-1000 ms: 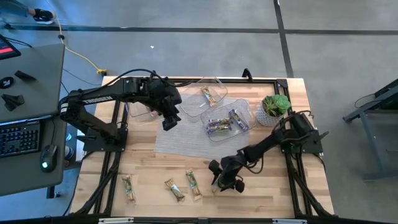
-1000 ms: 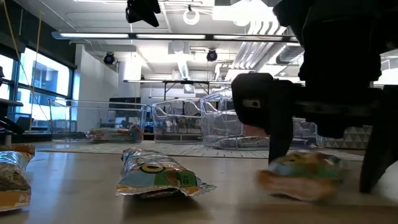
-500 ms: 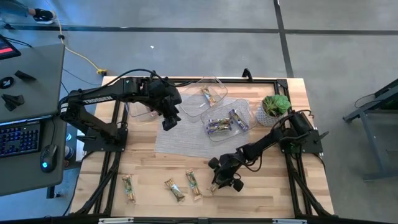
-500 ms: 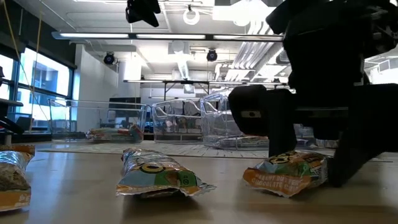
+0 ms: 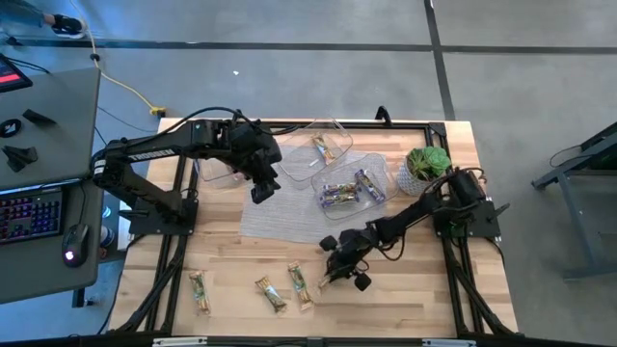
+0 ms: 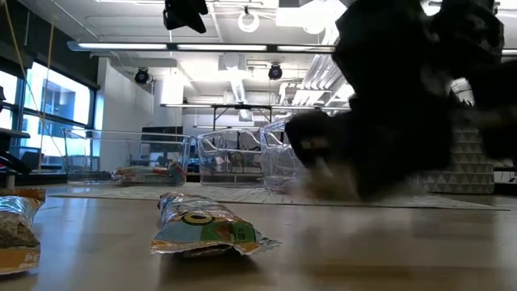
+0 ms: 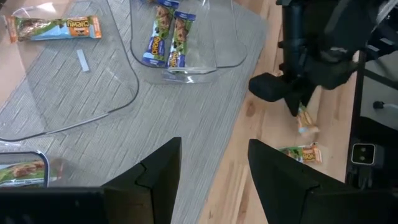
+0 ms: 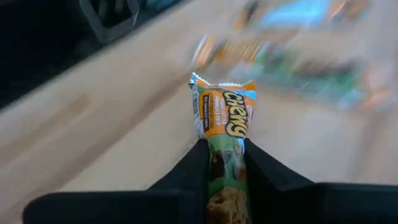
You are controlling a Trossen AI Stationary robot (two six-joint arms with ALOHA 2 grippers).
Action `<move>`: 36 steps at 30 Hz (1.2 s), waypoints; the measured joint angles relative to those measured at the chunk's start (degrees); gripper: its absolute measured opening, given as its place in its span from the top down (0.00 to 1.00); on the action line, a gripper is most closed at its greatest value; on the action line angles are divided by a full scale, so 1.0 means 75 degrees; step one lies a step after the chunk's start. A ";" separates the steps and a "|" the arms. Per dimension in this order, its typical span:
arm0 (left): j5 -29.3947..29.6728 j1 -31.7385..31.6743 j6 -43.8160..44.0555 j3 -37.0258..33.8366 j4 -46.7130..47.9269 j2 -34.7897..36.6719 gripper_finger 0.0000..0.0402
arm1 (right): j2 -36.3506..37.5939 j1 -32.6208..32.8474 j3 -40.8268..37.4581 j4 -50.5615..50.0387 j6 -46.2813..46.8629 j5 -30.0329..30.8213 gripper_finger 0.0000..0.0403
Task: Pick and place Granola Bars by type
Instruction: Put the orange granola bar into the middle transparent bin
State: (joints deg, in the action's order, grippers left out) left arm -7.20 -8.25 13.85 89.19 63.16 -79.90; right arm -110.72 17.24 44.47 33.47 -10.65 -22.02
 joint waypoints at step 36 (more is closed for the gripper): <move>0.0099 0.0000 0.0113 -0.0001 0.0291 0.0000 0.55 | 0.0085 -0.5351 0.3226 -0.3025 0.0023 0.3600 0.81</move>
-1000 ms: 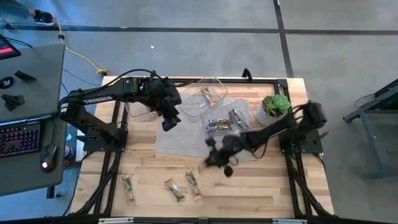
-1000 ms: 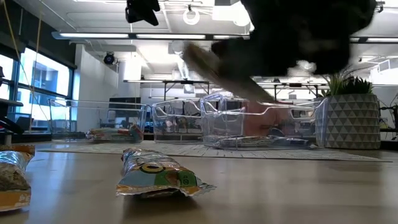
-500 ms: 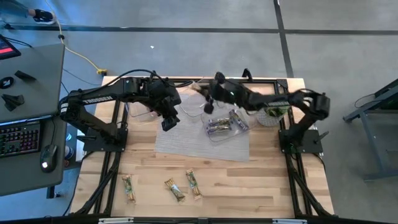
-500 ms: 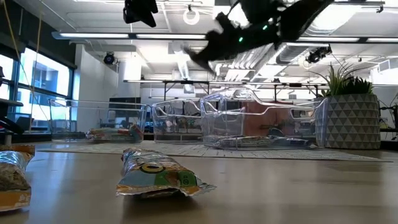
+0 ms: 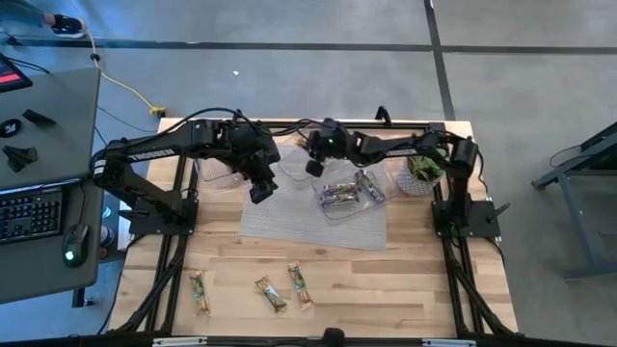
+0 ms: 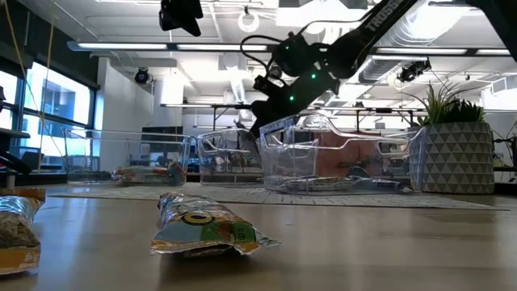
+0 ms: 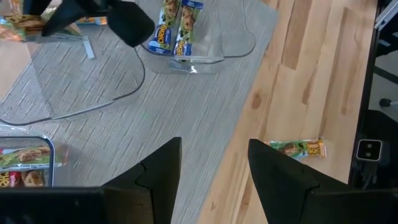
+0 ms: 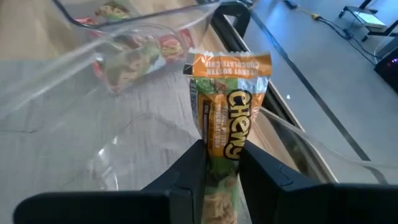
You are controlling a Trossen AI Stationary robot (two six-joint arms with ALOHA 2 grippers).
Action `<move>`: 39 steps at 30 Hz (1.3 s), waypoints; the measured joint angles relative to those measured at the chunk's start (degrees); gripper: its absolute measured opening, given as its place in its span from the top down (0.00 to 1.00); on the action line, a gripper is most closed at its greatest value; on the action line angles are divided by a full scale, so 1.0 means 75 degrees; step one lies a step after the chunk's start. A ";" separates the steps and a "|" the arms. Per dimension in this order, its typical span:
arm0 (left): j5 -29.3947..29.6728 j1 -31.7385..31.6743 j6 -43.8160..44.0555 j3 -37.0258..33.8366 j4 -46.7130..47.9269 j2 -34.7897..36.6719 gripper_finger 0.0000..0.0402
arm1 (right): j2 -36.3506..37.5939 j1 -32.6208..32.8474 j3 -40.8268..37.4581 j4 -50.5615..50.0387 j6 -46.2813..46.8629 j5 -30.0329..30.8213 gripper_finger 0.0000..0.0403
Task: Pick and place Granola Bars by type
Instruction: Put the orange granola bar into the middle transparent bin
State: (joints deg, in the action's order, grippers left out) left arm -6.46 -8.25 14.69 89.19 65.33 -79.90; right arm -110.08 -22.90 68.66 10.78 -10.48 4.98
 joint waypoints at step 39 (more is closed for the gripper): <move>0.2752 0.2707 0.5218 -0.1975 0.1889 0.1598 0.55 | 0.1853 0.2739 0.0631 -0.1874 -0.0405 0.0322 0.62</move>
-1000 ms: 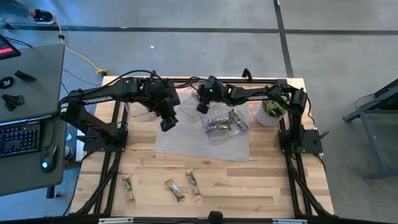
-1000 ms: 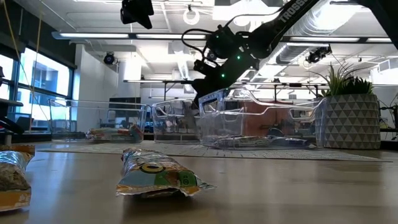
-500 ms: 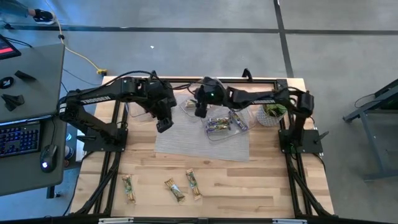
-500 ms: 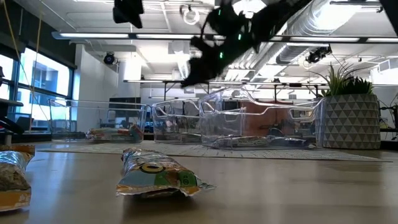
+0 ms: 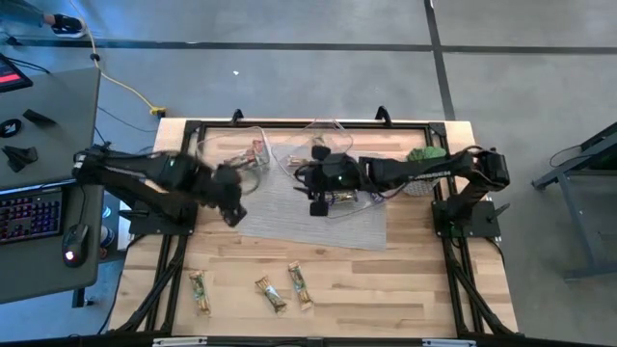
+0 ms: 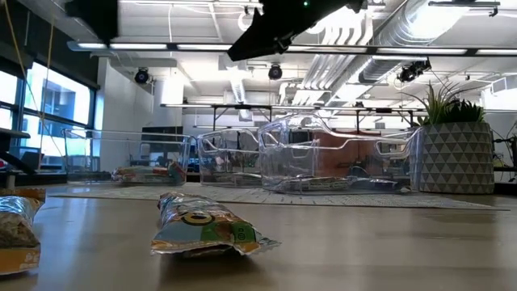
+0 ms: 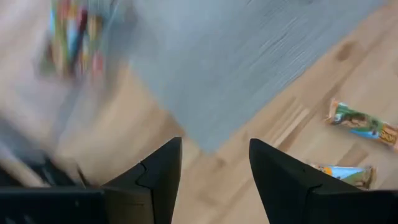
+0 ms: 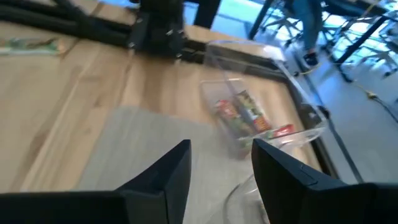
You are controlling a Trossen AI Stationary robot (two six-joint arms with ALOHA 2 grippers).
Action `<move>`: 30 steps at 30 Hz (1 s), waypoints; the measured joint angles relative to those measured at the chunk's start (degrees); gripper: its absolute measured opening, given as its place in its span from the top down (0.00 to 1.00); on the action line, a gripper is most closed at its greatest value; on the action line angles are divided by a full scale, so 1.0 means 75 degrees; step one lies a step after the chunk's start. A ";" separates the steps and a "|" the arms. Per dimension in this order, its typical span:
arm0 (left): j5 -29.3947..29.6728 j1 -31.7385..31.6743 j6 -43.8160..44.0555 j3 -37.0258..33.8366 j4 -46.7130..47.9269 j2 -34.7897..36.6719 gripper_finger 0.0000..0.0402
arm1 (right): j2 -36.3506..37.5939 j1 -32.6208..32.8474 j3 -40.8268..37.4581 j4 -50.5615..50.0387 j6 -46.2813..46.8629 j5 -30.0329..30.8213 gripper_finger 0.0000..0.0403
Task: Pick and place Granola Bars by type
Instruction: Put the orange granola bar into the middle transparent bin
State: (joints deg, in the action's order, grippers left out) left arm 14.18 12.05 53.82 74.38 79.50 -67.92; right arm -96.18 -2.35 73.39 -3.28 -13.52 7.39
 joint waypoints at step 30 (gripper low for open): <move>-0.2970 0.5354 1.0602 -0.5139 -0.5359 0.0273 0.55 | -0.0032 0.0365 -0.0019 -0.0574 0.0121 0.0514 0.64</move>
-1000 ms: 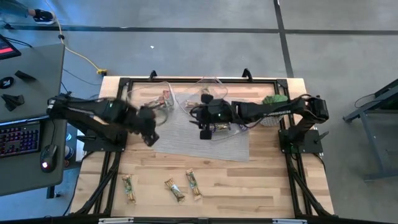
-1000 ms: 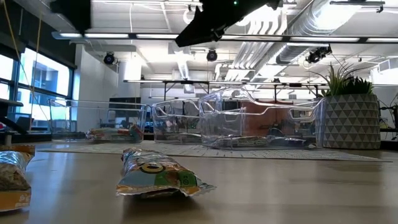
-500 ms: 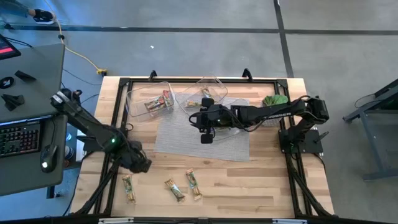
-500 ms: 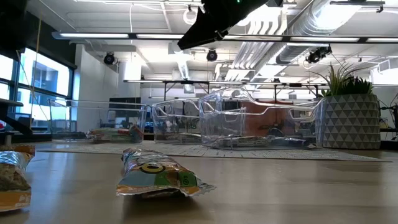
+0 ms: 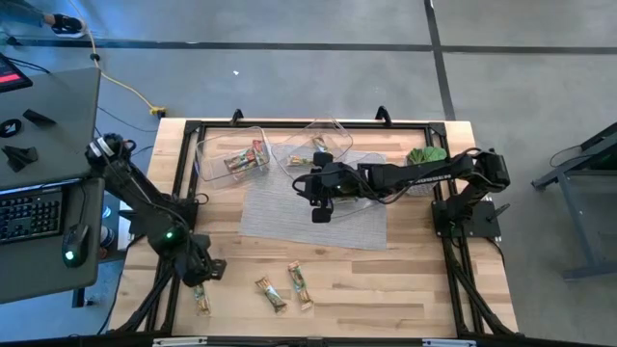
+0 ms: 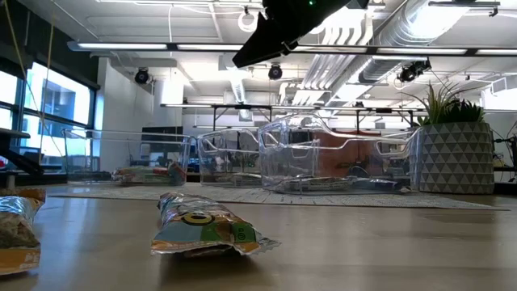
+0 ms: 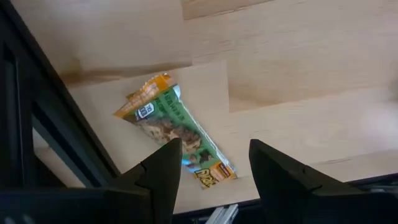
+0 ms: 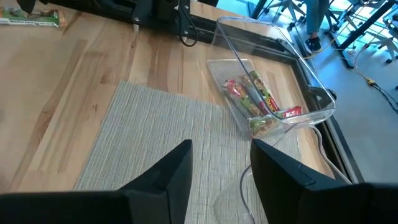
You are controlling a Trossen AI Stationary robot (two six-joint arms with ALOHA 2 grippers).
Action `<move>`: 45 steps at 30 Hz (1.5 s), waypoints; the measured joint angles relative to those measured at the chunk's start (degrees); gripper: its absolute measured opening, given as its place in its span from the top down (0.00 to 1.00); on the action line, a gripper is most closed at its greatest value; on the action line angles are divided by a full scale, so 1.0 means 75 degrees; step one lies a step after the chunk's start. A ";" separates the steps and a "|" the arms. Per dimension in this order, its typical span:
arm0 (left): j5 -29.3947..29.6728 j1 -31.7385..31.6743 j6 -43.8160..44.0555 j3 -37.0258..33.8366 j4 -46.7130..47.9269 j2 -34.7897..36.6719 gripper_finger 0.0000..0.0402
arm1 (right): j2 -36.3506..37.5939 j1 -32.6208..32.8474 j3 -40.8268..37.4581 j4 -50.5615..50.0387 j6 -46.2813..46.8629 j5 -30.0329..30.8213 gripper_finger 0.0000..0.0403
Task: Pick and place Granola Bars by type
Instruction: Put the orange granola bar into the middle transparent bin
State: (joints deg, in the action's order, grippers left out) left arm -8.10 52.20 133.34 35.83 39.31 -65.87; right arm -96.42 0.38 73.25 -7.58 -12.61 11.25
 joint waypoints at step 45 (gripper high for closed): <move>0.0783 0.1152 0.0402 -0.0003 -0.0210 -0.1247 0.55 | 0.0000 0.0000 -0.0005 0.0010 0.0022 -0.0067 0.65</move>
State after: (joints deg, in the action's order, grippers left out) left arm -2.23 60.84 136.35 35.81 37.74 -75.22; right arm -96.42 0.38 73.21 -7.51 -12.45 10.74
